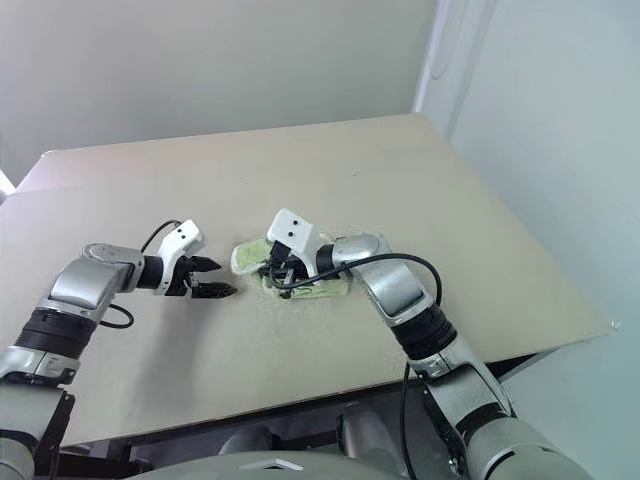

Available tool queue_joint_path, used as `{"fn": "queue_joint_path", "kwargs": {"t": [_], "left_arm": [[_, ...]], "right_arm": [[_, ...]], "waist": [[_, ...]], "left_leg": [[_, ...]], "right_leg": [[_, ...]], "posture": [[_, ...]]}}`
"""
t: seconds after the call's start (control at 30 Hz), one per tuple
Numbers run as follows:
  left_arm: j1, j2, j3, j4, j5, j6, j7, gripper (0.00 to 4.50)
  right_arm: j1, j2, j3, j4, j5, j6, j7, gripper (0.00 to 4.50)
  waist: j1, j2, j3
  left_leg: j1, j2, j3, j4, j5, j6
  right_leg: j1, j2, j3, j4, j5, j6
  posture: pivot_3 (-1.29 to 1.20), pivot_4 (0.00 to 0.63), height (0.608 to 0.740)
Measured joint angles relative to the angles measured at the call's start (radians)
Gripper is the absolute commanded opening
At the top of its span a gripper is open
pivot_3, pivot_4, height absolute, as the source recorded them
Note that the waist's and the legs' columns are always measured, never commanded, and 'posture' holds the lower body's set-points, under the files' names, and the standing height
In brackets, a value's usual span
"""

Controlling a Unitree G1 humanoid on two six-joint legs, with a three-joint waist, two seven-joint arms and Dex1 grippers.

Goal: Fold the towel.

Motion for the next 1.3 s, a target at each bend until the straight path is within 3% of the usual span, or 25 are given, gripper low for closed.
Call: {"fn": "queue_joint_path", "kwargs": {"t": [0.23,0.63,0.77,1.0,1.3], "left_arm": [[-0.009,-0.009,-0.003,0.027,0.014,-0.023,0.000,4.50],[-0.009,-0.010,-0.003,0.031,0.023,-0.024,-0.002,4.50],[-0.009,-0.010,-0.003,0.033,0.023,-0.026,-0.001,4.50],[-0.009,-0.011,-0.003,0.048,0.024,-0.039,0.002,4.50],[-0.009,-0.011,-0.003,0.048,0.031,-0.043,0.006,4.50]], "right_arm": [[0.000,-0.056,0.063,0.004,-0.009,0.029,0.002,0.07],[0.000,-0.081,0.055,-0.030,0.050,0.029,0.039,0.07],[0.001,-0.092,0.055,-0.038,0.050,0.011,0.046,0.99],[0.009,-0.095,0.055,-0.038,0.050,0.004,0.049,3.50],[0.009,-0.069,0.055,-0.034,0.047,-0.020,0.029,3.50]], "waist": [[-0.001,0.000,0.000],[0.000,0.000,0.000],[0.000,0.000,0.000],[0.000,0.000,0.000],[0.000,0.000,0.000]], "left_leg": [[0.000,0.000,0.000,0.000,0.000,0.000],[0.000,0.000,0.000,0.000,0.000,0.000],[0.000,0.000,0.000,0.000,0.000,0.000],[-0.001,0.000,0.000,0.000,0.000,0.000],[0.000,0.000,0.000,0.000,0.000,0.000]], "right_leg": [[0.000,0.000,0.000,0.000,0.000,0.000],[0.000,0.000,0.000,0.000,0.000,0.000],[0.000,0.000,0.000,0.000,0.000,0.000],[0.000,0.000,0.000,0.000,0.000,0.000],[0.000,0.000,0.000,0.000,0.000,0.000]], "posture": [[0.00,0.000,0.740],[0.00,0.000,0.740],[0.00,0.000,0.740],[0.00,0.000,0.740],[0.00,0.000,0.740]]}}
